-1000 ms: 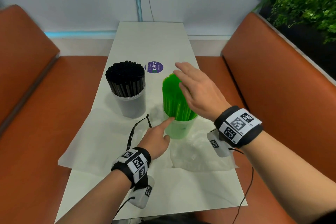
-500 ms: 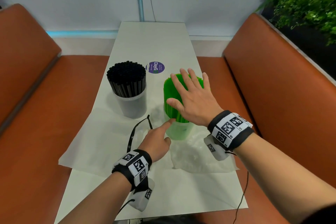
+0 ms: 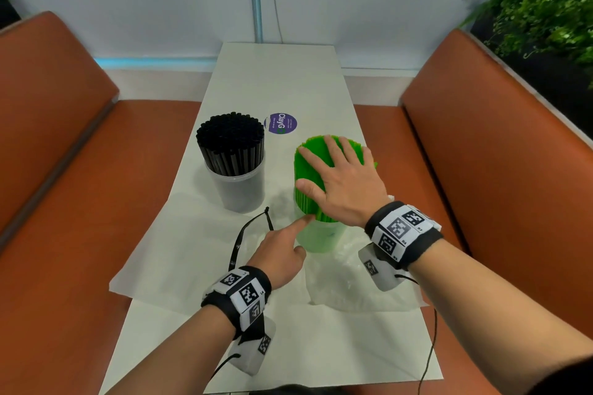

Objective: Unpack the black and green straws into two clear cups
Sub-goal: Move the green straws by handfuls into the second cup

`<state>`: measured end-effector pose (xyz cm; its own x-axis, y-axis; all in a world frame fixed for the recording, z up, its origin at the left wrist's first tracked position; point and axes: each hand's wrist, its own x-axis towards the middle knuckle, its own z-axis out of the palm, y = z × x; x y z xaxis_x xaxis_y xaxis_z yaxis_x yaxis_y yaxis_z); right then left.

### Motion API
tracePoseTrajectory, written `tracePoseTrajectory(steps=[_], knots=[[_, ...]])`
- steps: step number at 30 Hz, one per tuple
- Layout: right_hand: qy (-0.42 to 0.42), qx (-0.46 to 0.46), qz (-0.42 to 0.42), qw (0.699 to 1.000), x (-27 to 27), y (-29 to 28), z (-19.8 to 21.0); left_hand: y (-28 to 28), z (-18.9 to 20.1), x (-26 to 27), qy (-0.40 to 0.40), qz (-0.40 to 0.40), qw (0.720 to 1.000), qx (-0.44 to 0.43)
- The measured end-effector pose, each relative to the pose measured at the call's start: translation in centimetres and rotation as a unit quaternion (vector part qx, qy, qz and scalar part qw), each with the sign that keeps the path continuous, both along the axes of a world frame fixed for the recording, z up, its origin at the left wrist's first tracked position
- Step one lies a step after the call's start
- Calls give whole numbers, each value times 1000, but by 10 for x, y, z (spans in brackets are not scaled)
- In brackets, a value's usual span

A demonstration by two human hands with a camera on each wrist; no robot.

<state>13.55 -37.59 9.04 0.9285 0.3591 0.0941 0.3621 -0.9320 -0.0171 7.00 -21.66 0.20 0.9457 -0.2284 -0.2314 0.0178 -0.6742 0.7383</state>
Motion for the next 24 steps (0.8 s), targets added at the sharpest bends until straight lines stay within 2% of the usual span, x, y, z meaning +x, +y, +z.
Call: tracePoseTrajectory(steps=[4,6,9,12,14,17,21,24], knots=[[42,81,-1,996,2,-6,10,0,6,4,-12,1,1000,10],[34,60,-12,998,3,-9,12,-1,9,5,-18,4,1000,7],[56,-6,-27,998,4,-15,7,-3,8,4,-54,54,996,-34],[42,-8,-30,999,6,-17,2,-5,-1,3,-36,81,996,-28],[20,-7,-34,999,8,-13,-2,-9,-8,2,8,42,999,-4],[-2,-5,-45,999,10,-9,-6,-22,-21,-4,91,-60,992,60],[-20,-5,-40,999,19,-9,-7,-46,-39,-17,165,-207,943,203],[-26,-5,-40,999,29,-8,-8,-48,-47,-23,180,-245,910,281]])
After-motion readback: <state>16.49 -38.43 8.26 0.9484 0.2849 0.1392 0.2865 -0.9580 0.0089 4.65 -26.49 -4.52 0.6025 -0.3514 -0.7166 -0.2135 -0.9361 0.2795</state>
